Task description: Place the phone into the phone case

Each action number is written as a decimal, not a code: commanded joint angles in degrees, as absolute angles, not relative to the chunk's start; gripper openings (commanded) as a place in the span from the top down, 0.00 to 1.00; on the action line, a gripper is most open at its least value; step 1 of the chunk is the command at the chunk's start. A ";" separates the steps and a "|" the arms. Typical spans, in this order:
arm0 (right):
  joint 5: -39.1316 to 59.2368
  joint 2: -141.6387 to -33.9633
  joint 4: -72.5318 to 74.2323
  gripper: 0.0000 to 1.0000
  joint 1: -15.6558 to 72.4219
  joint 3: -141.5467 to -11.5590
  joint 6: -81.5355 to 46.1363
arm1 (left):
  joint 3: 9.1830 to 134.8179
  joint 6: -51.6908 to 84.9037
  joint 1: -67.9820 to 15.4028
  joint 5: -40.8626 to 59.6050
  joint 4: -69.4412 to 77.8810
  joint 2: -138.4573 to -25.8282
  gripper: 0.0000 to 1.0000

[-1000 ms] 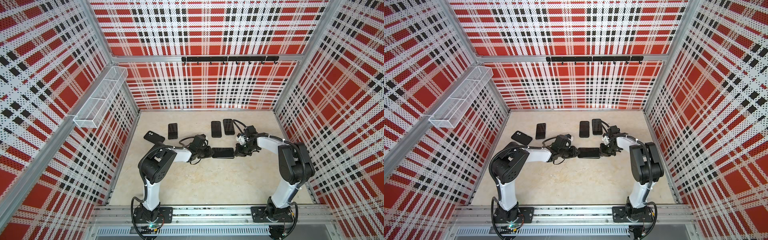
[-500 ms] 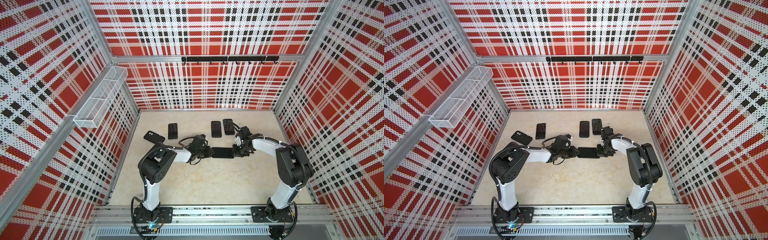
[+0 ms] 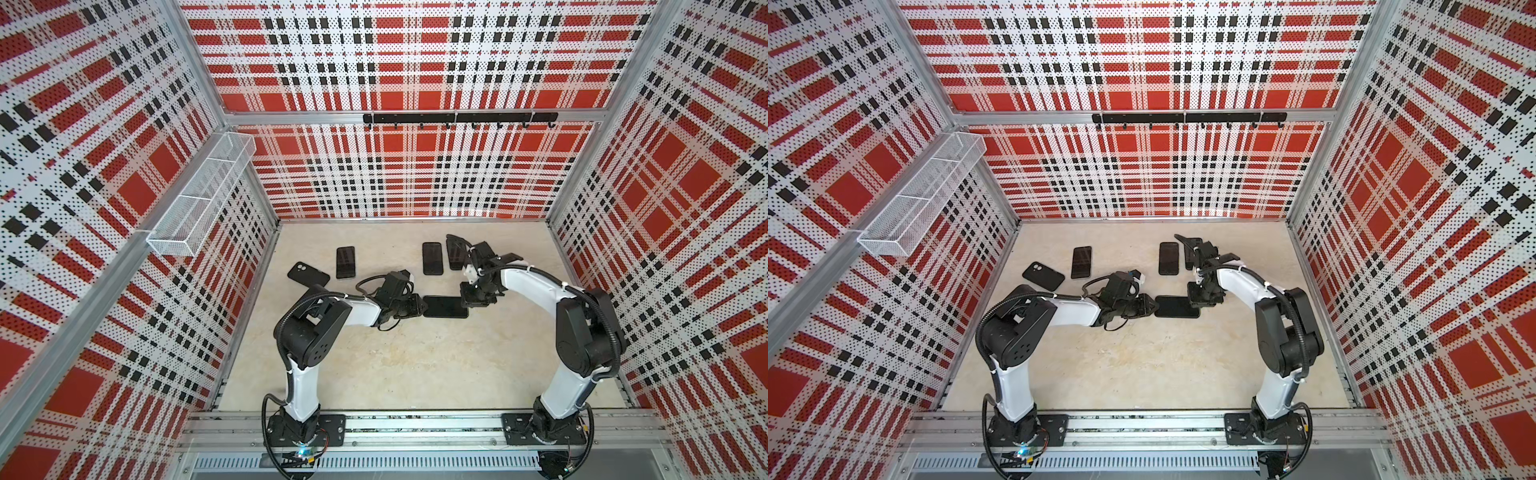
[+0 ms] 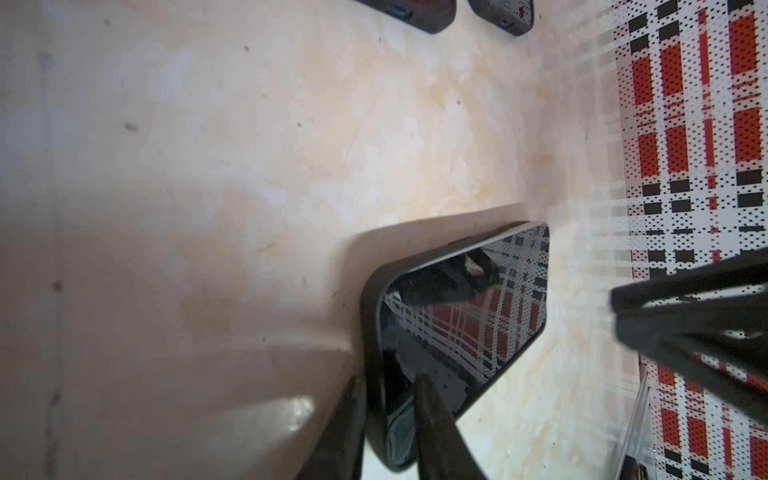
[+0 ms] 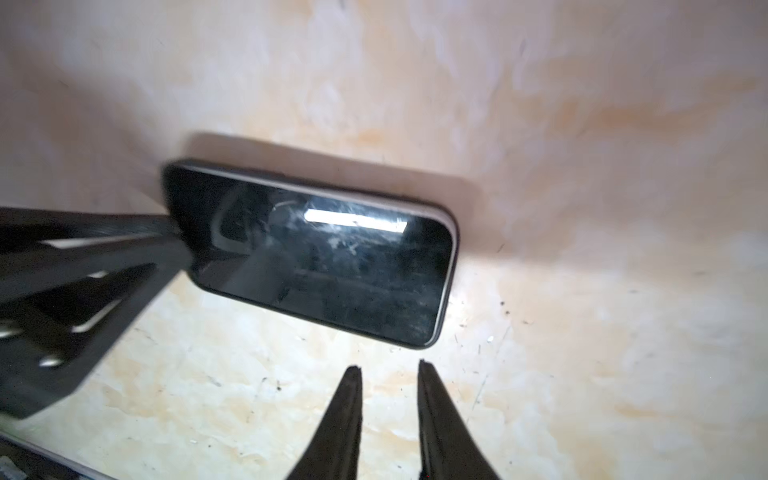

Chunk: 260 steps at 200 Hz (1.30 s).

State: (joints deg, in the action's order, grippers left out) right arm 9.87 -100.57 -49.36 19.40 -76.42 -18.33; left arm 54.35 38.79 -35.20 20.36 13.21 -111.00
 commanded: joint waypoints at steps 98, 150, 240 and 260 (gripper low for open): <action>11.82 -110.74 -52.42 0.82 15.46 -83.45 -5.13 | 58.40 36.13 -34.01 18.89 7.75 -114.10 0.77; 13.21 -113.03 -50.80 0.83 15.46 -82.64 -4.87 | 59.74 36.12 -34.20 18.73 6.90 -115.21 0.79; 10.91 -117.57 -50.03 0.88 15.34 -83.98 -4.79 | 60.82 35.62 -34.63 18.01 5.45 -115.23 0.81; 10.84 -118.85 -50.10 0.89 15.62 -84.29 -5.16 | 61.04 35.51 -34.80 17.84 5.27 -115.32 0.81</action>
